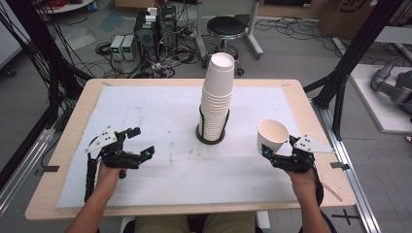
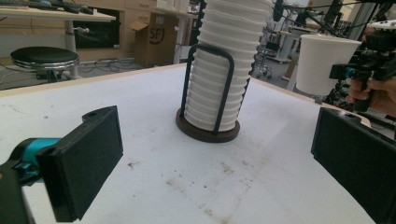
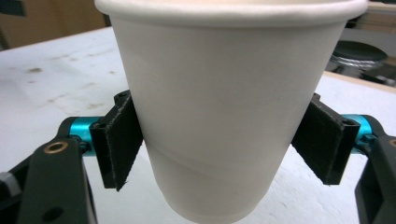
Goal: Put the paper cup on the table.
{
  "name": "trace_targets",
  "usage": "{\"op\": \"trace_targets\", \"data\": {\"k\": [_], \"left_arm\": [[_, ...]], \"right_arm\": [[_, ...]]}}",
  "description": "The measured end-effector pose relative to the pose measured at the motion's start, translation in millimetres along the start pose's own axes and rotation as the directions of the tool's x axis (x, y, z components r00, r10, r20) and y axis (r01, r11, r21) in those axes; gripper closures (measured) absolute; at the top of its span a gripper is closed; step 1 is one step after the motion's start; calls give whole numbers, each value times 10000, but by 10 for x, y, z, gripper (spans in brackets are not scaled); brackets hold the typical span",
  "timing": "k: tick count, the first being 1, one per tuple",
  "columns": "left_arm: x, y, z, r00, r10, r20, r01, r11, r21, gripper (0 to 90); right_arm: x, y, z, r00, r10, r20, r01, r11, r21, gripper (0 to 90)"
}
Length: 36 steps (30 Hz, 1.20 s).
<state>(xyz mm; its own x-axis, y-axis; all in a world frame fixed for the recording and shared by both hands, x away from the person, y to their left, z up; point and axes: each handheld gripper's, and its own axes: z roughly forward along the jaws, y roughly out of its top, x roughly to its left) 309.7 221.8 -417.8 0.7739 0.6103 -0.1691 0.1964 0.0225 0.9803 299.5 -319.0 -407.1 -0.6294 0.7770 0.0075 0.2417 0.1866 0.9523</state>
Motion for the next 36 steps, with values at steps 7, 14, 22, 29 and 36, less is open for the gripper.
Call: {"op": "trace_targets", "data": {"k": [7,14,22,29,36], "left_arm": [[-31,-27,40,10000,24,72,-25,9999,154,21],[-22,-42,36,10000,-20,4,20,9997,245,21],[-17,-53,44,10000,-61,-3,61,9995,311,21],[-7,-55,42,9999,-131,-2,131,9993,354,21],[-1,-62,50,9999,-155,3,155,9990,415,21]], "right_arm": [[-177,-160,132,9941,617,891,-670,9961,572,225],[-298,-333,261,9879,948,1228,-1153,9782,1726,222],[-272,-356,169,9933,285,1122,-541,9712,2319,208],[-288,-365,120,9948,287,975,-529,9653,2557,195],[-314,-372,60,9949,695,733,-868,9594,2682,189]]}}
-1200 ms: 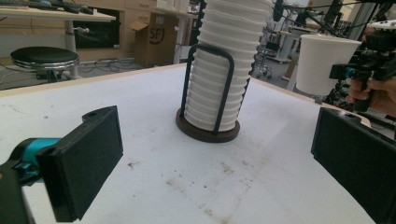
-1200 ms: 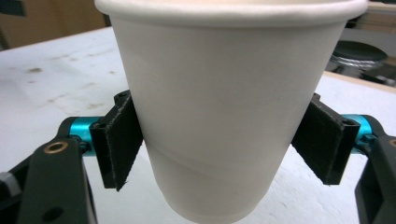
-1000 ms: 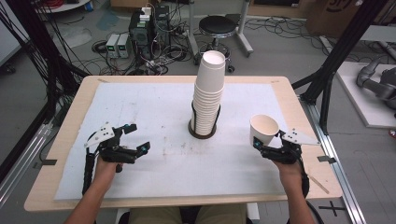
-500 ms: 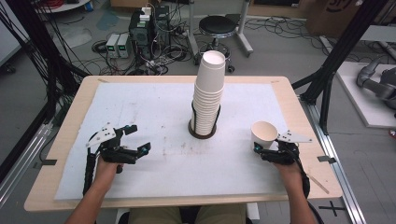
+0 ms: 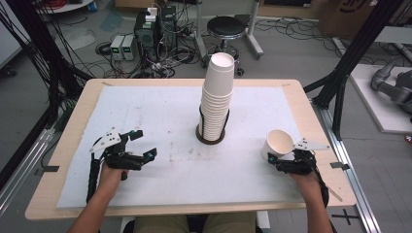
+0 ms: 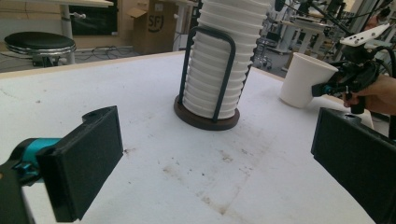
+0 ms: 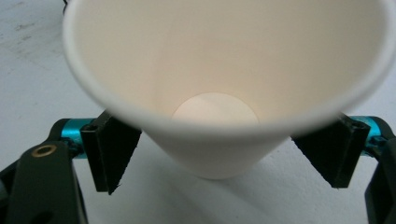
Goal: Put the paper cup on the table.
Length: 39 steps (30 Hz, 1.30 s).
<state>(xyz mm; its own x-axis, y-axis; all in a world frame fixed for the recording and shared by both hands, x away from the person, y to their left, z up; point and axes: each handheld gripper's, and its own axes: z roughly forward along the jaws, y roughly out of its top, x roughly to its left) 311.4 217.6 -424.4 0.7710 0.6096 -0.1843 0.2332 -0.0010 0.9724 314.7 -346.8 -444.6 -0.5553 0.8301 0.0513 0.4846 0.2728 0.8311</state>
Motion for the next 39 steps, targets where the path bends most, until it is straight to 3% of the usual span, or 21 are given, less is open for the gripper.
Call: {"op": "trace_targets", "data": {"k": [7,15,20,25,30,35,39], "left_arm": [[2,2,-6,10000,-33,35,33,10000,-2,21],[13,-1,-6,9999,-102,-23,102,9999,-17,21],[23,-2,-3,9998,-161,-113,161,9999,-49,21],[33,-5,-3,9995,-229,-228,228,9997,-47,21],[10,7,-19,9992,-136,-384,139,9999,57,21],[-15,28,-66,9994,-10,-357,12,10000,46,21],[-23,32,-93,9996,38,-269,-37,10000,28,21]], "right_arm": [[12,-5,11,9994,-173,-295,180,9996,217,187],[-16,-82,-177,9999,-86,-96,90,9993,372,187],[-3,-124,-338,9998,72,-186,-74,9999,-122,188],[99,-83,-477,9991,136,-409,-164,9974,-703,187],[244,-6,-578,9956,290,-886,-440,9841,-1723,188],[387,85,-605,9947,-101,-1019,-131,9745,-2240,188],[480,146,-578,9929,-289,-1155,16,9733,-2295,187]]}}
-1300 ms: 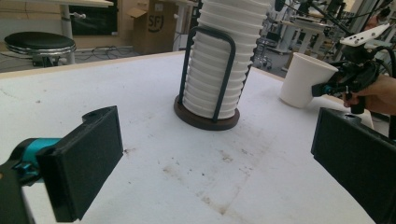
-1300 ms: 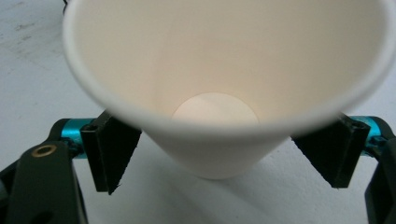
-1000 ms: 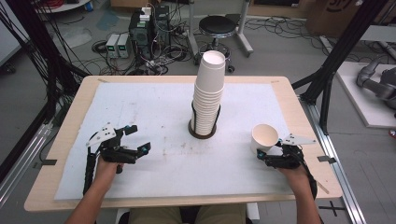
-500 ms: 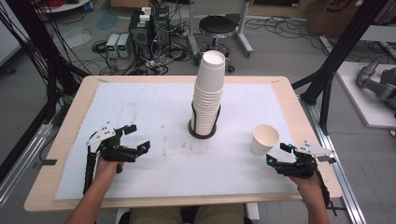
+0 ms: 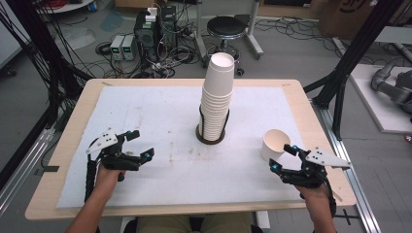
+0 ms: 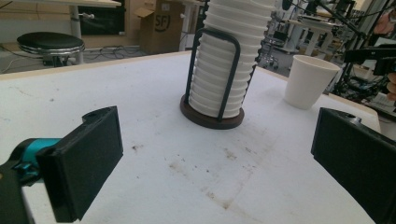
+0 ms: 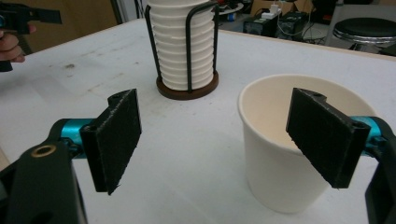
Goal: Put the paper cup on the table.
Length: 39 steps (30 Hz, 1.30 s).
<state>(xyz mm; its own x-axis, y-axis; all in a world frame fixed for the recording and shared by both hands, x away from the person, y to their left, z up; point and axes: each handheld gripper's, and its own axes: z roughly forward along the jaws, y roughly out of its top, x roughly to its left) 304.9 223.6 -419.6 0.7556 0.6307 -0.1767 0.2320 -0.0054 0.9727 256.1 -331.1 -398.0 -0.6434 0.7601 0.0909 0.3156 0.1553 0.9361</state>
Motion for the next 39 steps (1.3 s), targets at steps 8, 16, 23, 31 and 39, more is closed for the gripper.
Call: {"op": "trace_targets", "data": {"k": [8,16,23,31,39], "left_arm": [[-59,2,-93,9999,86,106,-85,9999,-137,21],[-65,-8,-136,9998,76,178,-72,9997,-250,21],[-73,-14,-127,9997,141,220,-136,9997,-211,21],[-58,-12,-141,9998,124,176,-120,9996,-268,21],[-47,-18,-143,9999,-3,147,7,9995,-303,21]], "right_arm": [[90,25,88,10000,-84,47,83,9999,151,187],[99,43,141,10000,53,35,-54,9996,272,187],[91,35,149,9999,-11,100,8,9995,302,188],[98,32,162,9999,-71,116,67,9994,346,188],[80,28,166,9999,-87,76,84,9995,303,188]]}}
